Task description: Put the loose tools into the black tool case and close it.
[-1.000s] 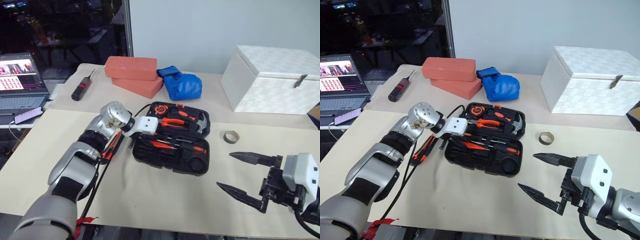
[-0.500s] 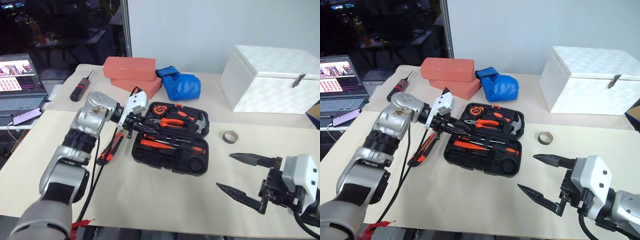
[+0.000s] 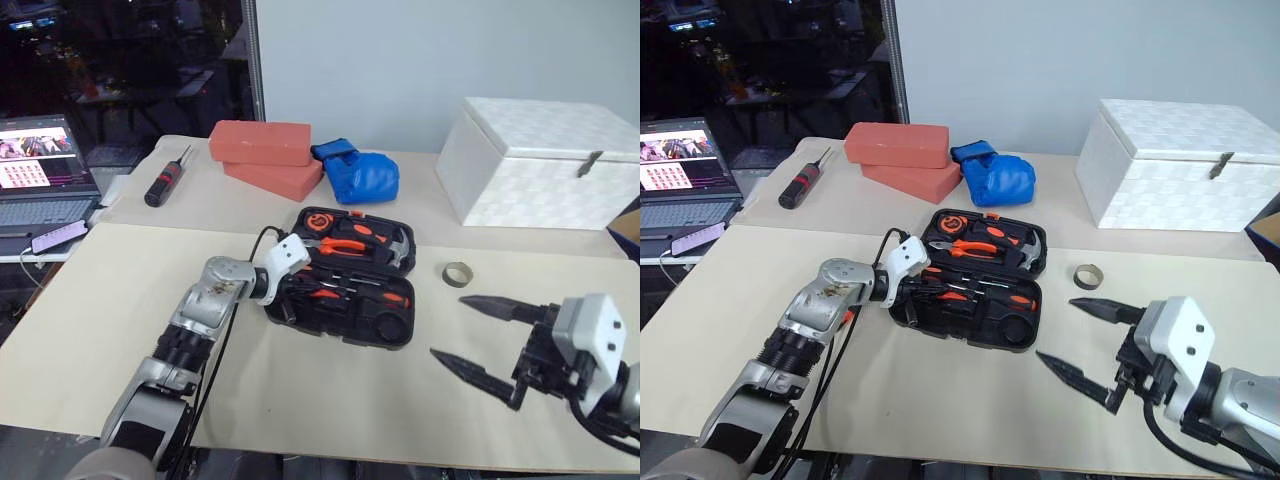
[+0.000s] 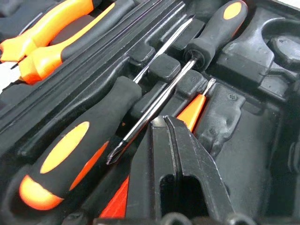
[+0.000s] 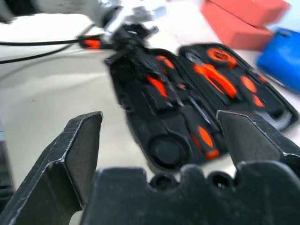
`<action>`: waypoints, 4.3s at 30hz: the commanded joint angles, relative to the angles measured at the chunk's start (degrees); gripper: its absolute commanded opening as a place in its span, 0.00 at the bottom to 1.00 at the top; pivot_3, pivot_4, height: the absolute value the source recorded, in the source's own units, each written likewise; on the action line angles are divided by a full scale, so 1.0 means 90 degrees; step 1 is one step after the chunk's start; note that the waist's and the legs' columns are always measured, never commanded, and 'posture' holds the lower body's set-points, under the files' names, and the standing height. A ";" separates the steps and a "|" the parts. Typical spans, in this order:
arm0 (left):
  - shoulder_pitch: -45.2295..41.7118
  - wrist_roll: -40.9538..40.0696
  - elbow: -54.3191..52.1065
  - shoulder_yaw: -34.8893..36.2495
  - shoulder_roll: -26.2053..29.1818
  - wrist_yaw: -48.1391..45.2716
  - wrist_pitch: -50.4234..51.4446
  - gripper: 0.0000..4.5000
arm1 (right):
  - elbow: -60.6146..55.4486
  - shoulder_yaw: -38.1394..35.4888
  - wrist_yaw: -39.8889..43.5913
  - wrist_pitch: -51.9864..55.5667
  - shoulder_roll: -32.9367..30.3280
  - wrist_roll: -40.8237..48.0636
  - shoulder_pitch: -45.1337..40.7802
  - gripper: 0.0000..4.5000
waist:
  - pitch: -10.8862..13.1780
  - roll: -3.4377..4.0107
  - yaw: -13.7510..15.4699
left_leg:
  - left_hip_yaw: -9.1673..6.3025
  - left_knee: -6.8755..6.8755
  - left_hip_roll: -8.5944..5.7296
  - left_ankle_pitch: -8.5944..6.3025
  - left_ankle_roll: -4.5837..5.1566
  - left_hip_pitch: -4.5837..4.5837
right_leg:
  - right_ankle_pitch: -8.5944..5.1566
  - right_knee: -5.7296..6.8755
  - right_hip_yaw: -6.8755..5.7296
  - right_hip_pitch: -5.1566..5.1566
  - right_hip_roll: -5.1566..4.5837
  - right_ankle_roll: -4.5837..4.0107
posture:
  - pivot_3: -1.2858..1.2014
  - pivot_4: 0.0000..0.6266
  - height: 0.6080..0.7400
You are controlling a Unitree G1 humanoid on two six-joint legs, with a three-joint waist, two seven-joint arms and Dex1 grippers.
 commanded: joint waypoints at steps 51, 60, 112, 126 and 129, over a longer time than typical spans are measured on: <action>0.2860 -0.4406 -0.5269 0.2606 0.2926 -0.0294 0.1713 0.80 | 0.2175 0.5411 0.1791 0.3377 -0.0342 -0.2341 -0.5521 0.02 | 0.0038 0.0002 -0.0146 | 0.0008 -0.0026 0.0005 -0.0004 0.0009 -0.0030 | -0.0032 0.0017 0.0001 -0.0053 0.0004 -0.0009 | 0.52 0.24 1.00; 0.3304 -0.4409 -0.5248 0.2815 0.3320 -0.0624 0.1365 0.80 | 0.2542 0.6351 0.1804 0.3125 -0.0424 -0.2560 -0.5604 0.02 | 0.0038 0.0002 -0.0136 | 0.0015 -0.0029 0.0011 -0.0004 0.0010 -0.0079 | -0.0032 0.0023 -0.0001 -0.0111 0.0006 -0.0013 | 0.52 0.24 1.00; -0.0885 -0.1270 -0.0692 -0.0597 0.2415 -0.2650 -0.1173 0.38 | -0.0295 -0.0832 0.1480 0.0584 -0.0174 0.1316 -0.0460 0.53 | 0.0024 -0.0006 0.0189 | 0.0030 -0.0024 0.0002 -0.0006 0.0008 -0.0086 | -0.0023 -0.0031 0.0000 -0.0074 -0.0005 0.0003 | 0.52 0.24 1.00; -0.1708 0.0193 0.1558 -0.1524 0.1081 -0.3345 -0.3002 0.38 | -0.0820 -0.1487 0.0975 0.0446 -0.0280 0.1555 0.0441 0.99 | 0.0029 -0.0013 0.0102 | 0.0013 -0.0014 0.0006 -0.0008 0.0018 -0.0094 | -0.0015 -0.0018 0.0000 -0.0073 0.0008 0.0017 | 0.52 0.24 1.00; -0.1741 0.0480 0.1683 -0.1608 0.0880 -0.3194 -0.3020 0.38 | -0.0839 -0.1498 0.0916 0.0403 -0.0275 0.1527 0.0547 0.99 | 0.0029 -0.0013 0.0105 | 0.0013 -0.0006 0.0005 -0.0008 0.0018 -0.0093 | -0.0014 -0.0016 0.0001 -0.0069 0.0007 0.0018 | 0.52 0.24 1.00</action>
